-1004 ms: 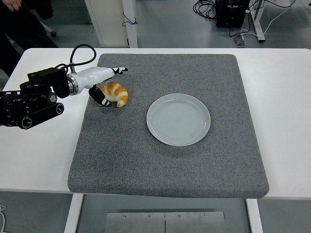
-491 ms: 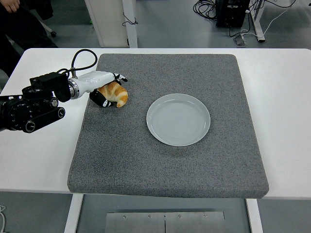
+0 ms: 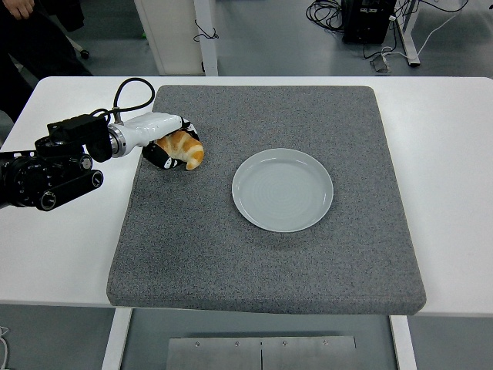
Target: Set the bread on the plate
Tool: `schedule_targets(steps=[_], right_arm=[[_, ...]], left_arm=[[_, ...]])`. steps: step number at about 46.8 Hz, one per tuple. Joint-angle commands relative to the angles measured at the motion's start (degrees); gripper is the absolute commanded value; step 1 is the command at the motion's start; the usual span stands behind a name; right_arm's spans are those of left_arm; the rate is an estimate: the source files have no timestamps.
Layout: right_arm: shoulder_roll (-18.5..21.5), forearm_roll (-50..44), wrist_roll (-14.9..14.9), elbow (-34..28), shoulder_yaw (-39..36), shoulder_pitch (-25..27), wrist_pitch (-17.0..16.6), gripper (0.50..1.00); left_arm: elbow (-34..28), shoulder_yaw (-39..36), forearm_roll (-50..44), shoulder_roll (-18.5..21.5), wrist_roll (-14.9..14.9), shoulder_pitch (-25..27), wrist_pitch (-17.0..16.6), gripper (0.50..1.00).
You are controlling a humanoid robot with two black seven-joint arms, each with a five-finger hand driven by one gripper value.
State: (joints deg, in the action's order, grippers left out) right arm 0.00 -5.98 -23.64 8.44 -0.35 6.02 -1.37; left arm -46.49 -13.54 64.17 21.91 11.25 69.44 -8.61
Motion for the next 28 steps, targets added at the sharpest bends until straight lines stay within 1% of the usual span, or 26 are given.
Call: schedule_targets(steps=[1, 5, 12, 20, 24, 28], right_arm=[[0.0, 0.0, 0.0, 0.0, 0.0, 0.0, 0.0, 1.0], [0.0, 0.0, 0.0, 0.0, 0.0, 0.0, 0.0, 1.0], [0.0, 0.0, 0.0, 0.0, 0.0, 0.0, 0.1, 1.0], [0.0, 0.0, 0.0, 0.0, 0.0, 0.0, 0.0, 1.0], [0.0, 0.0, 0.0, 0.0, 0.0, 0.0, 0.0, 1.0], [0.0, 0.0, 0.0, 0.0, 0.0, 0.0, 0.0, 1.0]], left_arm=[[-0.1, 0.1, 0.0, 0.2, 0.0, 0.4, 0.0, 0.524], [0.0, 0.2, -0.1, 0.3, 0.2, 1.0, 0.1, 0.5], [-0.1, 0.8, -1.0, 0.3, 1.1, 3.4, 0.5, 0.5], [-0.2, 2.1, -1.1, 1.0, 1.3, 6.8, 0.8, 0.5], [-0.3, 2.3, -1.0, 1.9, 2.0, 9.4, 1.5, 0.5], [-0.4, 2.6, -1.1, 3.5, 2.5, 11.7, 3.2, 0.5]])
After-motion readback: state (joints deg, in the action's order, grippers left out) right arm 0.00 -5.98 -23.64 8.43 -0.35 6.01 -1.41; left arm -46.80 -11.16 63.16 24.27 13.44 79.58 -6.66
